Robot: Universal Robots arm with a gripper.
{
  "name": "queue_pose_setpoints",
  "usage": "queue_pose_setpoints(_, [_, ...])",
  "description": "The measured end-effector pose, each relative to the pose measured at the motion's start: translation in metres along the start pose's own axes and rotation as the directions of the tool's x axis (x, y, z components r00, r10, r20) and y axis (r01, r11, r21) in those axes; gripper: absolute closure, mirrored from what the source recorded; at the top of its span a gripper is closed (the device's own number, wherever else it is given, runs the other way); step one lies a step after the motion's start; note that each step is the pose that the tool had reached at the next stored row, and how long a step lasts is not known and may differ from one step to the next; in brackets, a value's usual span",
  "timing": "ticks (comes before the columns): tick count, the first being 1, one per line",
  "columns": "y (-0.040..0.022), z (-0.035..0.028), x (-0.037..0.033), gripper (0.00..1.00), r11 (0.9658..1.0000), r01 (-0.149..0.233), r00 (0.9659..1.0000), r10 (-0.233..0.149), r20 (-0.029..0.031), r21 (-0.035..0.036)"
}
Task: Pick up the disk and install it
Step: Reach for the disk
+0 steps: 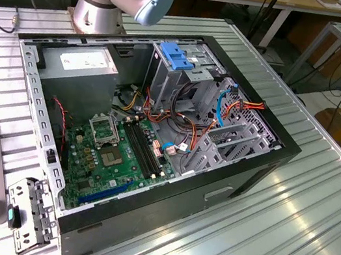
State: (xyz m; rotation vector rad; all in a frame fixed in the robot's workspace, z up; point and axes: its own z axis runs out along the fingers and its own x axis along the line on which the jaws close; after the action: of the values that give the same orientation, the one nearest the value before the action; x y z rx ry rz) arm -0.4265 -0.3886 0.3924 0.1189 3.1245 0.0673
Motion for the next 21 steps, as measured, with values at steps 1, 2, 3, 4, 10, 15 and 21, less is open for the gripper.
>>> queue_pose_setpoints(1, [0.0001,-0.0001,0.0026,0.89,1.0000,0.000,1.0000,0.000,-0.0001,0.0001])
queue_pose_setpoints(2, [0.0002,-0.0001,0.0044,0.89,1.0000,0.000,1.0000,0.000,-0.0001,0.0001])
queue_pose_setpoints(3, [0.0004,-0.0001,0.0081,0.89,1.0000,0.000,1.0000,0.000,0.0000,0.0000])
queue_pose_setpoints(4, [0.0005,-0.0001,0.0109,0.89,1.0000,0.000,1.0000,0.000,-0.0001,0.0000])
queue_pose_setpoints(10, [0.0011,-0.0003,0.0272,0.89,1.0000,0.000,1.0000,0.000,-0.0001,0.0000])
queue_pose_setpoints(15, [0.0013,-0.0004,0.0354,0.89,1.0000,0.000,1.0000,0.000,-0.0002,0.0001])
queue_pose_setpoints(21, [0.0012,-0.0004,0.0360,0.89,1.0000,0.000,1.0000,0.000,-0.0002,0.0001])
